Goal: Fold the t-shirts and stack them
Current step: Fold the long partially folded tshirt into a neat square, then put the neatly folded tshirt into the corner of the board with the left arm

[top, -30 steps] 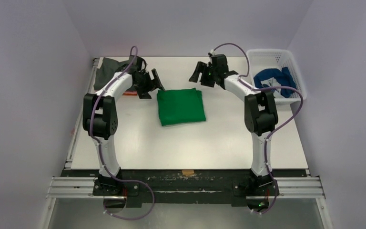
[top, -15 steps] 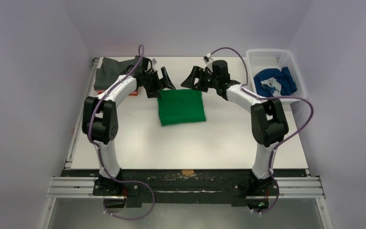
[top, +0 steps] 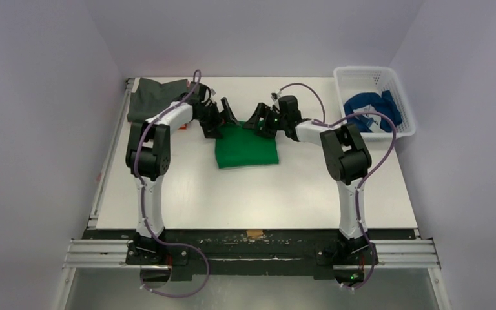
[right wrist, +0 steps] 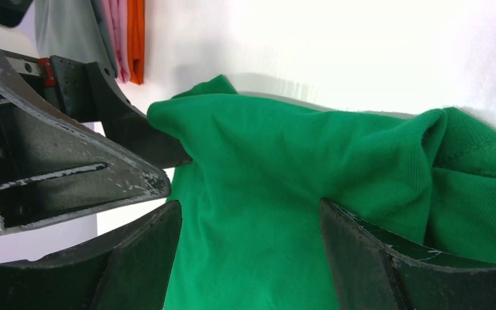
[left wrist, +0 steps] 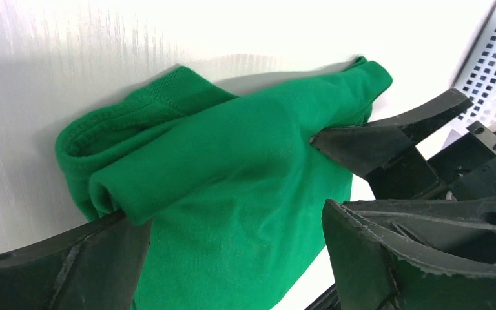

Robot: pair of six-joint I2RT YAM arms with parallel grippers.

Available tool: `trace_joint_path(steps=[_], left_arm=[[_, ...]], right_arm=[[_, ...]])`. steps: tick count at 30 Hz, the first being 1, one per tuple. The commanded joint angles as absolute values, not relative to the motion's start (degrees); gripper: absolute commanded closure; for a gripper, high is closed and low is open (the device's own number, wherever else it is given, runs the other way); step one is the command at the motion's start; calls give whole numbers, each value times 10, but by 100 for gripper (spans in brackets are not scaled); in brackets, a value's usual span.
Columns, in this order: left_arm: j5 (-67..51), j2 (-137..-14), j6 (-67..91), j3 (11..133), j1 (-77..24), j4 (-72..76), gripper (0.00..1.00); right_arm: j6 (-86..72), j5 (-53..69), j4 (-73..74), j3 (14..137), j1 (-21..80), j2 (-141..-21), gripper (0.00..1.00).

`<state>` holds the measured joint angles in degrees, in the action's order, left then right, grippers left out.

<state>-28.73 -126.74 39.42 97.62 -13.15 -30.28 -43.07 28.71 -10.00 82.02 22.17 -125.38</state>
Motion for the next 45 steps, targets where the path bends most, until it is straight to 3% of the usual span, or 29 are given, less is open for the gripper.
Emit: trace_joint_path(steps=[1, 6, 10, 18, 26, 34, 37, 40, 42, 43, 45], left_arm=[[-284, -1210, 392, 880, -141, -286, 0], [-258, -1078, 396, 702, -194, -257, 0], [-203, -931, 424, 583, -229, -245, 0], [-99, -753, 442, 505, -259, -295, 0], [-105, -829, 472, 470, -270, -231, 5], [-100, -997, 502, 557, -326, -223, 17], [-87, -1064, 507, 625, -368, -256, 36], [-34, -1114, 507, 697, -411, -323, 68], [27, -1140, 499, 750, -428, -383, 95], [62, -1151, 495, 777, -435, -416, 100], [125, -1164, 476, 823, -444, -467, 100]], right_arm=[[-407, 244, -74, 735, 237, -1205, 23], [-402, 230, -92, 564, 269, -1094, 23], [-380, 197, -53, 497, 298, -976, 21], [-381, 79, -2, 425, 307, -726, 17], [-406, -69, 89, 362, 307, -547, 14], [-405, -139, 130, 345, 307, -475, 14], [-399, -146, 135, 347, 307, -475, 13], [-394, -151, 136, 346, 306, -476, 13], [-392, -156, 138, 346, 307, -476, 13], [-390, -157, 137, 345, 307, -476, 13], [-389, -163, 136, 344, 307, -475, 14]])
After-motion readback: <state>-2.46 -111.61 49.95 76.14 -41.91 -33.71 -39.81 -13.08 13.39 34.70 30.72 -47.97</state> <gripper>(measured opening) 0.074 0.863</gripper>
